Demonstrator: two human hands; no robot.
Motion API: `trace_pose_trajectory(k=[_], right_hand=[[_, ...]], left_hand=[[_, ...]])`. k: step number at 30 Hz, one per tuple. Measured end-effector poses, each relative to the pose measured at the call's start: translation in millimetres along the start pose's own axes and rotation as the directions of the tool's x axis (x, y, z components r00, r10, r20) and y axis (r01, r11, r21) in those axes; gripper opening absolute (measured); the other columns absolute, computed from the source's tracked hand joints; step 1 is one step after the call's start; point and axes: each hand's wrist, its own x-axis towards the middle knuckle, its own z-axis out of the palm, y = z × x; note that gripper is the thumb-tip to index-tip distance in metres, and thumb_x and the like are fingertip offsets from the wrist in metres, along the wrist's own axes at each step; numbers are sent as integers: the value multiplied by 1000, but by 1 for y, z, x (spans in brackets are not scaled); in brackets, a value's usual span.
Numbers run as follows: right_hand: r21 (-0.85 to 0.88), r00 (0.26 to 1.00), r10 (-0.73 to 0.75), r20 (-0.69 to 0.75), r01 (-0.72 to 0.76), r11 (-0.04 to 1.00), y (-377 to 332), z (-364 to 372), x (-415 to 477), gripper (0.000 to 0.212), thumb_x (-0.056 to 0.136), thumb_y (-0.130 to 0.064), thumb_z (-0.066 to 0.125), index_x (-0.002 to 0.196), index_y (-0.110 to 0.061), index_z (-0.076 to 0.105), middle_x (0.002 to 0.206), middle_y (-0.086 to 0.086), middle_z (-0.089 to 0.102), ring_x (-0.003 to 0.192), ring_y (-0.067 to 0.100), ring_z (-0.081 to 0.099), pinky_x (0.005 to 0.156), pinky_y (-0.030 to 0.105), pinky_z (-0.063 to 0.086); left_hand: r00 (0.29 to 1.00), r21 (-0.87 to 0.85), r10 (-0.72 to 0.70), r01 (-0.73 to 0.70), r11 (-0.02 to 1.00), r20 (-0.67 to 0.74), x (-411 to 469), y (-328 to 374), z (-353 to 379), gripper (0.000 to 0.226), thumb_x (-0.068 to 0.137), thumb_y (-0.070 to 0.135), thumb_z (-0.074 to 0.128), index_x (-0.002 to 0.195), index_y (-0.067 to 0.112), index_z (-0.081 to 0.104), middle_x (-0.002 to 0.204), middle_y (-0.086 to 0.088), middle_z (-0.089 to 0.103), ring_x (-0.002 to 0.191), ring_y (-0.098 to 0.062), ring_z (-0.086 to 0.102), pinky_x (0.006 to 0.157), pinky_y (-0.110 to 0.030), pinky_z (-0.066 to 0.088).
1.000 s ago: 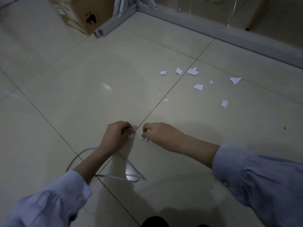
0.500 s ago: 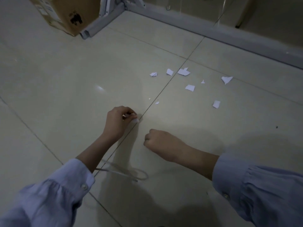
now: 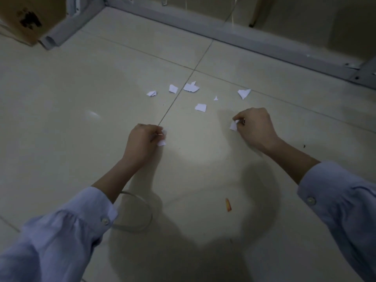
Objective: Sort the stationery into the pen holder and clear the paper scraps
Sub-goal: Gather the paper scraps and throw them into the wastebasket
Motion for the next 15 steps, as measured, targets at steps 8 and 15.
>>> trace_pose_trajectory(k=[8,15], right_hand=[[-136,980,-100,174,124,983,-4,9,-4,24,87,-6,49,91,-5,72,97,14,70,91,30,57,78,33,43],[-28,987,-111,115,115,993,-3,6,-3,23,84,-7,53,90,-2,74,95,17,72,92,33,63,81,38,47]], left_hand=[[998,52,59,-57,997,-30,3,-4,1,5,78,3,66,80,6,70,78,-8,71,78,-28,59,61,-22,26],[994,79,104,-105,991,22,15,-8,4,6,76,-2,60,77,3,63,76,-9,68,76,-30,58,59,-24,23]])
